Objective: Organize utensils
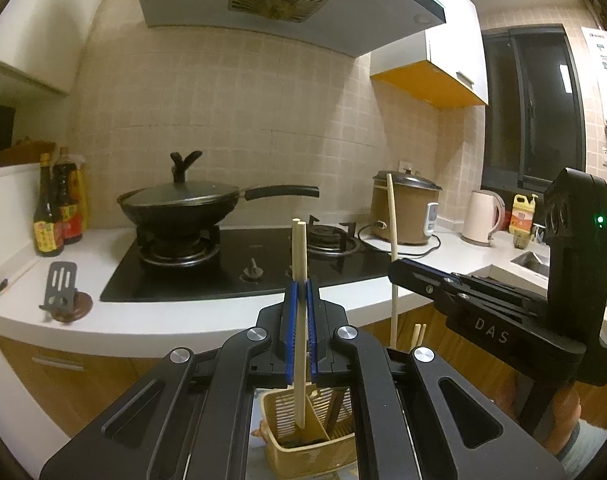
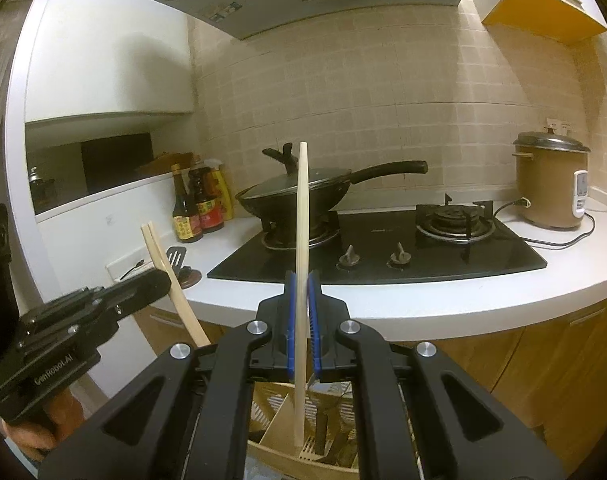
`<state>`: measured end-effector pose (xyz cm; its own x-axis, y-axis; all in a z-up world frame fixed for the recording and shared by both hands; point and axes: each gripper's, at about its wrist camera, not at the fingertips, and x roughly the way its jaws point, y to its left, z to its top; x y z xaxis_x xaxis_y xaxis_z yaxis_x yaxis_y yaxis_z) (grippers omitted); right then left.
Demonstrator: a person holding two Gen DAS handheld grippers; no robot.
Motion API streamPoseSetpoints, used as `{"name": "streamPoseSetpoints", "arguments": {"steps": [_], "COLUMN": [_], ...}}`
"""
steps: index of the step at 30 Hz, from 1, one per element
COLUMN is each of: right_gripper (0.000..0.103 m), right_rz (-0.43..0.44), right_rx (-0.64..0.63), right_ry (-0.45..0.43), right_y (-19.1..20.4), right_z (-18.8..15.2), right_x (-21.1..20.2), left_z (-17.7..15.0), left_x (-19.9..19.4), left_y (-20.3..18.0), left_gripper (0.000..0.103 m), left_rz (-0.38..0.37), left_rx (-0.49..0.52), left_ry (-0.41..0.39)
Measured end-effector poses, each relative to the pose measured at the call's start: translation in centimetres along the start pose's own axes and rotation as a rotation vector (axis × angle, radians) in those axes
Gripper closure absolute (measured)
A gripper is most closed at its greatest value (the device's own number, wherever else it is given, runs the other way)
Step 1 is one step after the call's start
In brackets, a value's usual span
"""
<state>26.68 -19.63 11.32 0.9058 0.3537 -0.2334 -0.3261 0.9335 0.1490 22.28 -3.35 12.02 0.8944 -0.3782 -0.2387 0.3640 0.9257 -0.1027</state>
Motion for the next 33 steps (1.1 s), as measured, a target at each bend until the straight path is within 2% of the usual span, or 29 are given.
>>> {"name": "streamPoseSetpoints", "arguments": {"steps": [8,13,19,21,22,23,25,27,28,29,30,33], "right_gripper": [0.099,0.099,0.098,0.097,0.095,0.088,0.076,0.07,0.065,0.056,0.052,0.048], "right_rz": [-0.039,-0.082,-0.082,-0.075,-0.071,-0.065,-0.071,-0.074,-0.075,-0.078,-0.088,-0.108], "right_rx": [0.004,-0.035,-0.036,-0.023,-0.016,-0.014,-0.011,-0.009,-0.007,-0.002,0.008,0.025], "right_ry": [-0.021,-0.02,0.001,0.015,0.024,0.036,0.052,0.063,0.07,0.079,0.091,0.124], "right_y": [-0.2,0.0,-0.3,-0.7,-0.8,-0.9,-1.0,-1.1,-1.1,-1.2,-1.3,-1.4], "right_z": [-1.2,-3.2,-5.8,-6.3,-6.6,-6.8,-7.2,-7.7,-7.9,-8.3,-8.8,-10.5], "right_x": [1.5,3.0,3.2,2.7,2.3,2.0,1.1,0.0,-0.5,-1.2,-2.1,-3.8], "left_z": [-1.5,-2.8,-4.3,-4.8,-5.0,-5.2,-5.6,-6.2,-6.4,-6.8,-7.2,-8.6], "left_x": [2.1,3.3,3.6,3.4,3.2,3.1,2.6,1.9,1.5,1.0,0.5,-0.8], "left_y": [1.5,2.0,2.3,2.3,2.3,2.2,2.0,1.6,1.5,1.3,1.2,0.6], "left_gripper": [0.1,0.1,0.099,0.092,0.083,0.074,0.065,0.061,0.057,0.052,0.049,0.039], "left_rz": [-0.02,-0.024,-0.056,-0.076,-0.074,-0.074,-0.075,-0.038,-0.019,0.005,0.026,0.097], "left_rx": [-0.04,-0.049,-0.068,-0.075,-0.078,-0.08,-0.081,-0.07,-0.066,-0.062,-0.064,-0.055], "left_ry": [0.026,0.032,0.066,0.083,0.084,0.086,0.091,0.097,0.099,0.106,0.112,0.125]}}
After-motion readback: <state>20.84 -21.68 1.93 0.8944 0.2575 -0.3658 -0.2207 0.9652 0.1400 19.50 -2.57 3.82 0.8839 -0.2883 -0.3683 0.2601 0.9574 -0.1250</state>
